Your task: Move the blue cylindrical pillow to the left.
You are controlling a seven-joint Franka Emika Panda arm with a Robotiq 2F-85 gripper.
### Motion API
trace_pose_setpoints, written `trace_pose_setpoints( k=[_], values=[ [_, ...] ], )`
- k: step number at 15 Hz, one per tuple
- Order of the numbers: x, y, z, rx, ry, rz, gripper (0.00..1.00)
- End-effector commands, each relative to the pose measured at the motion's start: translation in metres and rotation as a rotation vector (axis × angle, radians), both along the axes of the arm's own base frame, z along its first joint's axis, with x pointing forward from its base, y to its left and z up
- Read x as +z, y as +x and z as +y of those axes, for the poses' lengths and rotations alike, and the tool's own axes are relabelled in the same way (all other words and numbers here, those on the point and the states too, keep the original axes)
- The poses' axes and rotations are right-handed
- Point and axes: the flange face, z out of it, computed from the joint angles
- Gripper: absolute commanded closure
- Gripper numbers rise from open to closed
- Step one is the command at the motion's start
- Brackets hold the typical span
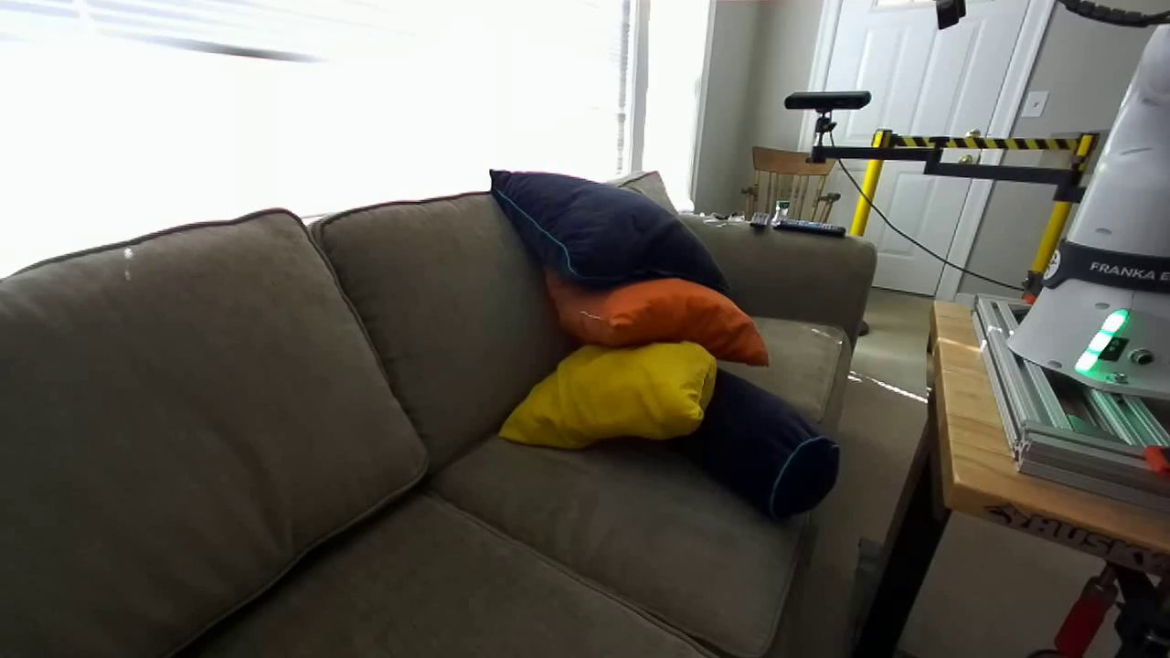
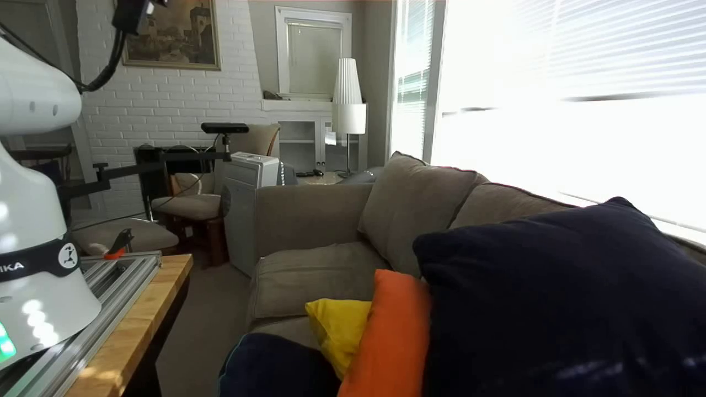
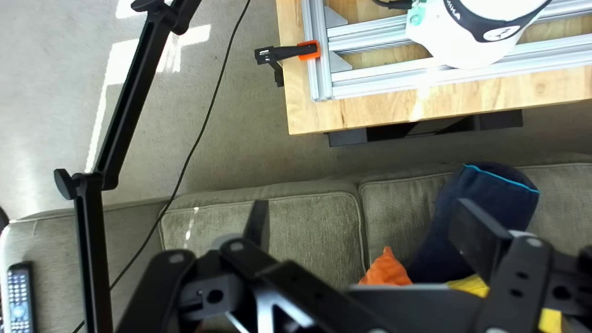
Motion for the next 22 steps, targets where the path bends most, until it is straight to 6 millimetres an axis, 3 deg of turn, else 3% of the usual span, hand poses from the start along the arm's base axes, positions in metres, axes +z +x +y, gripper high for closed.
trace_pose_setpoints(
  k=[1,5,9,16,22],
  values=[
    [-0.002,0.001,-0.021,-0.079,-0.01,-0.004,0.0],
    [-0.013,0.009,-0.054,-0.108,0.014,-0.148,0.0],
    [-0.036,0.039,-0.058,-0.081,0.032,-0.315,0.0],
    [-0.106,0.097,-0.001,0.057,0.082,-0.339,0.0],
    [-0.163,0.118,0.053,0.183,0.129,-0.198,0.0]
  ],
)
